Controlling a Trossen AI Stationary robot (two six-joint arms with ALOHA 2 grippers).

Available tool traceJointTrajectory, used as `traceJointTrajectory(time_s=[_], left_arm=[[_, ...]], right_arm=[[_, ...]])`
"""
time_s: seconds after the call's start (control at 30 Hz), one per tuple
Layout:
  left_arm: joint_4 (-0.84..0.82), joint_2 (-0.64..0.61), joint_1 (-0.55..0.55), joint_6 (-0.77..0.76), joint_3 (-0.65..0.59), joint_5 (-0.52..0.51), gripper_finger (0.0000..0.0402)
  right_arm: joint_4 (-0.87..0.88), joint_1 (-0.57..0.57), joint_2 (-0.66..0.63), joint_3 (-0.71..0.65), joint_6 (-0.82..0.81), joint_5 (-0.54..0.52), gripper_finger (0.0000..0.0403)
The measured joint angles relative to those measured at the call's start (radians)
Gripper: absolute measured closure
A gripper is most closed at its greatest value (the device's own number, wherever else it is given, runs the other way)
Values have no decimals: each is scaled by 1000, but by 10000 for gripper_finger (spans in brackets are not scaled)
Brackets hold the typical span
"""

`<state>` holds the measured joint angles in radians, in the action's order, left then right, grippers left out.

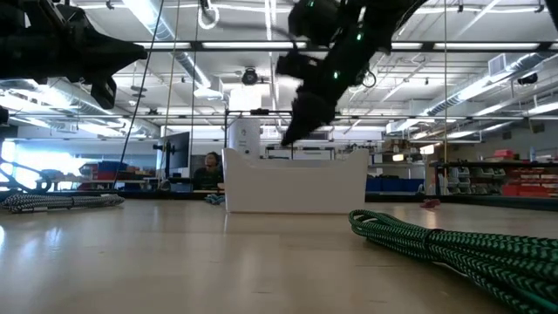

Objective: Pick and place USB-C Cables
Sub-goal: Put the black and pink charger cable into the white bin

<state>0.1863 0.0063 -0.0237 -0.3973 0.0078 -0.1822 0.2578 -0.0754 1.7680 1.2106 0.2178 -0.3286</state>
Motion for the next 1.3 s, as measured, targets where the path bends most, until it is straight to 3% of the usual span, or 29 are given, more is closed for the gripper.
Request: traceJointTrajectory(time_s=[0.13, 0.4, 0.47, 0.57, 0.67, 0.73, 0.83, 0.93, 1.1, 1.3], left_arm=[[-3, 0, 0, -11, 0, 2, 385], [-4, 0, 0, -11, 0, 3, 382], [-4, 0, 0, -11, 0, 3, 380], [-4, 0, 0, -10, 0, 3, 378], [-4, 0, 0, -10, 0, 3, 380], [-4, 0, 0, -10, 0, 3, 383], [-4, 0, 0, -10, 0, 3, 386], [-4, 0, 0, 6, 0, 3, 387], [-4, 0, 0, 27, 0, 3, 382], [-4, 0, 0, 27, 0, 3, 381]], right_arm=[[-79, 82, -87, -31, -44, 12, 271], [-378, 366, -223, -253, -90, -8, 282], [-376, 436, -257, -283, -112, -113, 282], [-285, 528, -337, -298, -196, -397, 282], [-30, 568, -434, -297, -391, -628, 282], [193, 538, -514, -286, -585, -640, 282], [500, 415, -627, -287, -909, -546, 280], [659, 268, -703, -334, -1018, -447, 266], [588, 11, -755, -470, -1016, -322, 209], [247, -234, -702, -671, -1028, -277, 125]])
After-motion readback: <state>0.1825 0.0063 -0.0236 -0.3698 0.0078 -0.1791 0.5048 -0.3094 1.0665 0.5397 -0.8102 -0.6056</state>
